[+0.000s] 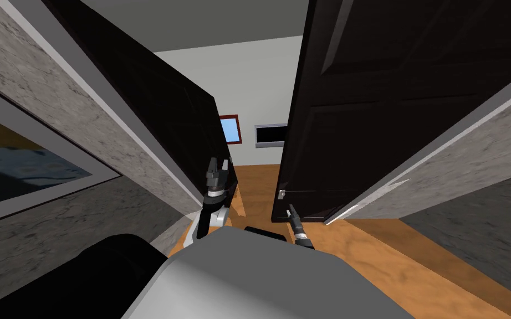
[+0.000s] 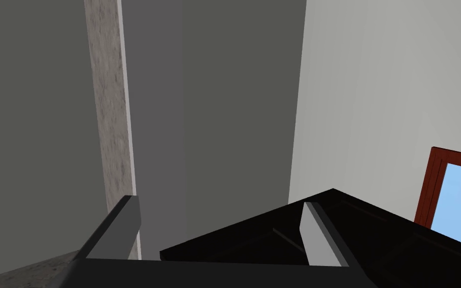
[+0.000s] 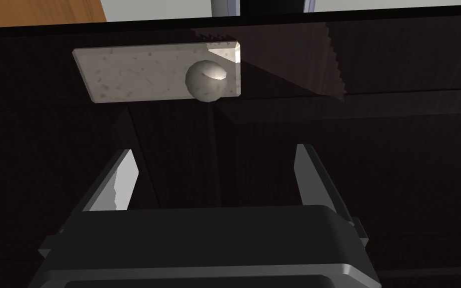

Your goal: Push the door open

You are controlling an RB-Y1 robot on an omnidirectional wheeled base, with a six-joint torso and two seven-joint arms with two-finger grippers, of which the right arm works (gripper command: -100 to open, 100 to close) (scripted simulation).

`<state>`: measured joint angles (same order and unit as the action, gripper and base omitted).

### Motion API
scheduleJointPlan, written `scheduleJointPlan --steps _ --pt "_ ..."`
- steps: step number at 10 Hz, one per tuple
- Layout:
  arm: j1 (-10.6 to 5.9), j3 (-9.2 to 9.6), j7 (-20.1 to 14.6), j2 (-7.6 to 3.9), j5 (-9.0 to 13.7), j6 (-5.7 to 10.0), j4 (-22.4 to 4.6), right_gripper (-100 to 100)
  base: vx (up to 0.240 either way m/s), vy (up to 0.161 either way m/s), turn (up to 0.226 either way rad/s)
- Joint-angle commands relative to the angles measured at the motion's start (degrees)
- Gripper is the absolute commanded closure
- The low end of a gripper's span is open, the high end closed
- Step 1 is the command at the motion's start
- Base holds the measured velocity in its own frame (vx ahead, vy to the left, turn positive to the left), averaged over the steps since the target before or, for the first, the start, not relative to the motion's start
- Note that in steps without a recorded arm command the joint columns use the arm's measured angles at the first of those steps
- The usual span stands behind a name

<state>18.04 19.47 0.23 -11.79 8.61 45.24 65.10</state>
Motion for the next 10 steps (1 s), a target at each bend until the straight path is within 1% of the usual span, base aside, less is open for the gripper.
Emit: scheduleJointPlan --steps 1,5,6,7,10 --pt "-0.80 -0.37 0.00 0.40 0.00 -0.20 -0.74 -100 0.195 0.023 0.028" --pt "-2.93 -1.42 0.08 1.56 -0.03 -0.78 -2.69 -100 0.197 0.027 0.032" --pt "-2.74 -1.26 0.06 1.43 -0.02 -0.63 -2.55 -100 0.092 -0.004 0.003" --pt "-2.74 -1.26 0.06 1.43 -0.02 -0.63 -2.55 100 -0.020 0.004 -0.006" --pt "-2.74 -1.26 0.06 1.43 -0.02 -0.63 -2.55 100 -0.023 0.000 0.003"
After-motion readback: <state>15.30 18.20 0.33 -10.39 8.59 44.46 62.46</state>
